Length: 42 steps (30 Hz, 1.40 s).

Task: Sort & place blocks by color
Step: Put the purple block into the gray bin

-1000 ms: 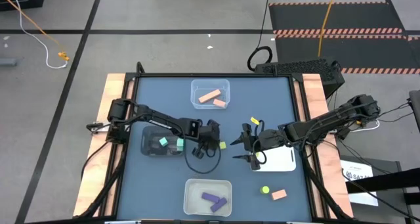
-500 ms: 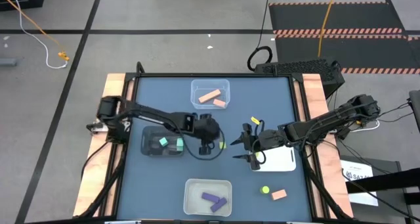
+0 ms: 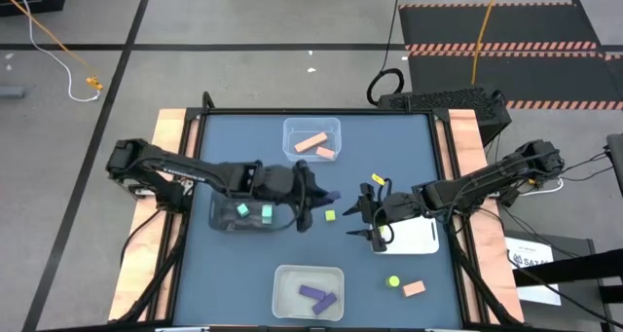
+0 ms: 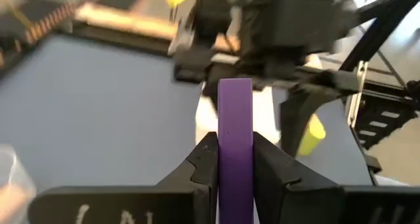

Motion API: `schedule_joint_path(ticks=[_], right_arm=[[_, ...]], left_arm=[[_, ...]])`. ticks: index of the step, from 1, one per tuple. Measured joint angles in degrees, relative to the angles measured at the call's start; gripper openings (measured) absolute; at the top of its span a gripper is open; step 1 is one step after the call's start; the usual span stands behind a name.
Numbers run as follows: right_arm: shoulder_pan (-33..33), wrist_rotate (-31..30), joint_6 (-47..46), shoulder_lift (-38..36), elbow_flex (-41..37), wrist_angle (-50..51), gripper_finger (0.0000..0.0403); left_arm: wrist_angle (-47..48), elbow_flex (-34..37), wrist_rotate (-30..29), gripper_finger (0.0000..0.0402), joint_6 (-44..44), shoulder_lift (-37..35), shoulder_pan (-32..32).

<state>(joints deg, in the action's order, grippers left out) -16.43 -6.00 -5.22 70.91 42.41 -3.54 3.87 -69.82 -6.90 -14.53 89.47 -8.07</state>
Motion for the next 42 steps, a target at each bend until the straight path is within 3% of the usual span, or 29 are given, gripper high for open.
schedule_joint_path(ticks=[7, 10, 17, 26, 31, 36, 42], right_arm=[[-0.66, 0.04, -0.26, 0.00, 0.00, 0.17, 0.0238], [-1.51, 0.04, -1.28, 0.00, 0.00, 0.15, 0.0238], [-3.76, 0.14, -4.14, 0.00, 0.01, 0.07, 0.0238], [-9.14, 4.55, -13.39, 0.00, 0.02, 0.39, 0.0238], [-13.84, 4.38, -22.13, 0.00, 0.02, -0.21, 0.0238], [-19.89, -2.01, -29.74, -0.02, 0.02, -0.07, 0.0238], [-25.54, -4.41, -37.85, -0.02, 0.02, -0.06, 0.0238]], left_arm=[[-17.05, 0.07, -10.46, 0.0057, 9.39, -0.29, -6.48], [-18.59, 0.07, -11.32, 0.0060, 10.59, -0.29, -8.70], [-7.02, 0.00, -11.17, 0.0059, -7.57, 1.95, -15.90], [-15.44, 0.07, -13.22, 0.0060, -17.24, 15.55, -24.70], [-13.40, 0.07, -13.98, 0.0061, -23.66, 17.19, -26.59], [-7.97, 0.09, -12.65, 0.0067, -27.93, 17.24, -27.91], [-6.33, 0.07, -12.61, 0.0125, -29.52, 17.20, -29.32]])
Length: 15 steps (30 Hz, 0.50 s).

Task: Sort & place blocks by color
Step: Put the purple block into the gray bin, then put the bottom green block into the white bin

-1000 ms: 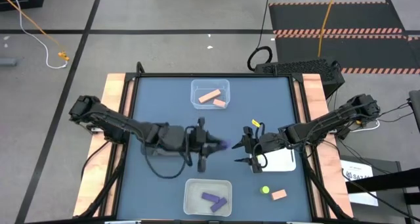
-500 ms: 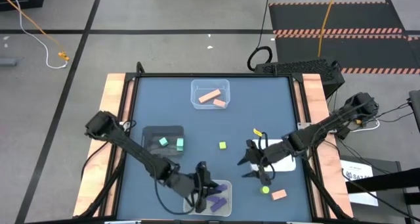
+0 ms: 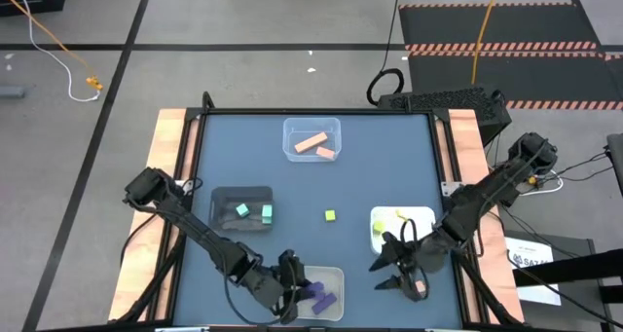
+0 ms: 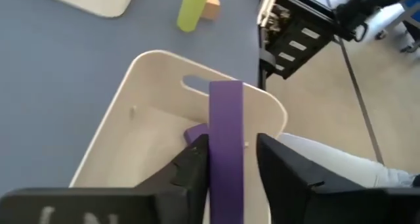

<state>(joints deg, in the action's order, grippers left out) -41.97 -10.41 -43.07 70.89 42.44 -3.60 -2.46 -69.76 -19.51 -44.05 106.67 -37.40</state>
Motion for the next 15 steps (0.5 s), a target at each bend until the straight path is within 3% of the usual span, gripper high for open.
schedule_joint_path(ticks=[11, 15], right_arm=[[-8.57, -1.86, -17.86, 0.00, 0.02, 7.68, 0.0238], [-11.30, -4.89, -17.33, 0.14, 0.02, 14.38, 0.0238]], left_arm=[[-1.95, 0.00, 0.07, 0.0213, 5.67, -0.02, -0.12], [-2.16, 0.00, 0.09, 0.0228, 8.02, -0.02, 0.05]])
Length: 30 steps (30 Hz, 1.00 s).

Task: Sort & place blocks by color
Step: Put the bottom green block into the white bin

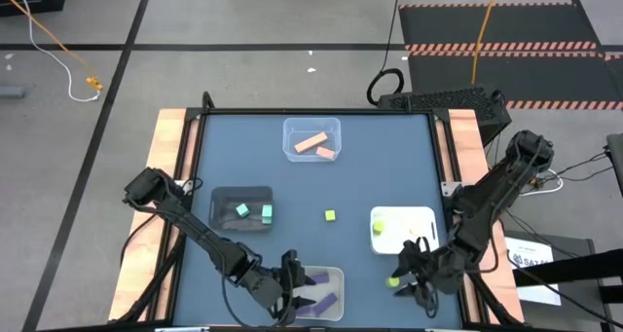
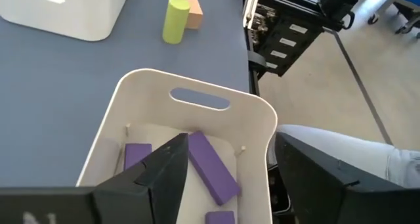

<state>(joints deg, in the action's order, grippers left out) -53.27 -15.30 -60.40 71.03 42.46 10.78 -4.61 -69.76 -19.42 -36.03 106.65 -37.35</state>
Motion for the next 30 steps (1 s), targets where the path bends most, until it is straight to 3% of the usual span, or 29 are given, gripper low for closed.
schedule_joint_path(ticks=[10, 13, 30], right_arm=[[-2.69, -1.56, 14.54, 6.56, -0.02, 0.73, 0.0238], [-2.69, -4.78, 17.23, 7.99, 0.02, 0.39, 0.0238], [-2.74, -7.04, 20.48, 7.69, -0.59, 1.24, 0.0238]], left_arm=[[-0.16, 0.00, 0.02, 0.0232, -0.13, 0.00, 0.20], [-0.15, 0.00, 0.02, 0.0232, -0.15, 0.00, 0.42], [-1.62, 0.00, -0.02, 0.0232, -0.22, -0.04, 1.71]])
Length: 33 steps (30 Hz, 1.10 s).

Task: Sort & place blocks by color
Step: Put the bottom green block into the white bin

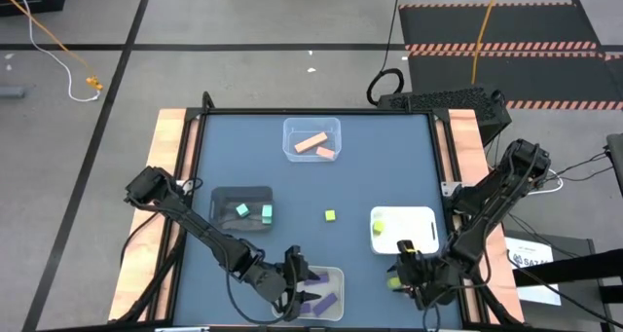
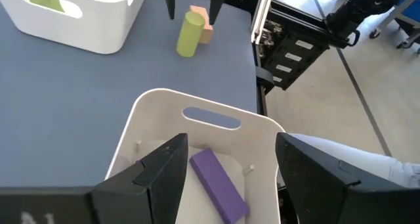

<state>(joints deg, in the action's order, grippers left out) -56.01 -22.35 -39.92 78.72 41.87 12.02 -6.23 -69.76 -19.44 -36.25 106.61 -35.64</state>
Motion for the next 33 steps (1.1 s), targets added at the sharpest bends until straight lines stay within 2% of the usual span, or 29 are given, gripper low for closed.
schedule_joint_path(ticks=[9, 12, 16, 17, 21, 25, 27, 31, 33], right_arm=[[0.00, -0.02, -6.52, 0.63, -4.92, -0.61, 0.0233], [0.00, -0.02, -5.64, 0.61, -5.01, -0.97, 0.0203], [0.02, -0.04, -3.84, 0.61, -5.03, -1.99, 0.0115], [0.02, -0.04, -3.78, 0.59, -5.03, -2.14, 0.0107], [0.02, 0.15, -3.93, 0.00, -5.08, -5.70, 0.0107], [0.15, -0.30, -0.52, -3.51, -5.07, -14.55, 0.0107], [0.23, -3.60, 4.29, -5.97, -5.07, -19.15, 0.0107], [0.44, -16.35, 15.72, -11.29, -5.07, -26.48, 0.0107], [0.76, -20.73, 22.71, -13.87, -5.07, -30.15, 0.0107]], left_arm=[[0.10, 0.00, 0.00, 0.0232, 0.44, 0.00, 0.00], [0.08, 0.00, 0.00, 0.0232, 0.51, 0.00, 0.00], [0.06, 0.00, 0.00, 0.0232, 0.55, 0.00, 0.00], [0.06, 0.00, 0.00, 0.0232, 0.55, 0.00, 0.00], [0.04, 0.00, -0.02, 0.0232, 0.53, 0.00, 0.00], [-0.01, 0.00, -0.06, 0.0232, 0.53, 0.00, 0.10], [-0.05, 0.00, -0.08, 0.0232, 0.51, 0.00, 0.36], [-0.39, 0.00, -1.08, 0.0232, 0.48, 0.00, 1.45], [-1.30, 0.00, -1.69, 0.0232, 0.48, 0.00, 2.20]])
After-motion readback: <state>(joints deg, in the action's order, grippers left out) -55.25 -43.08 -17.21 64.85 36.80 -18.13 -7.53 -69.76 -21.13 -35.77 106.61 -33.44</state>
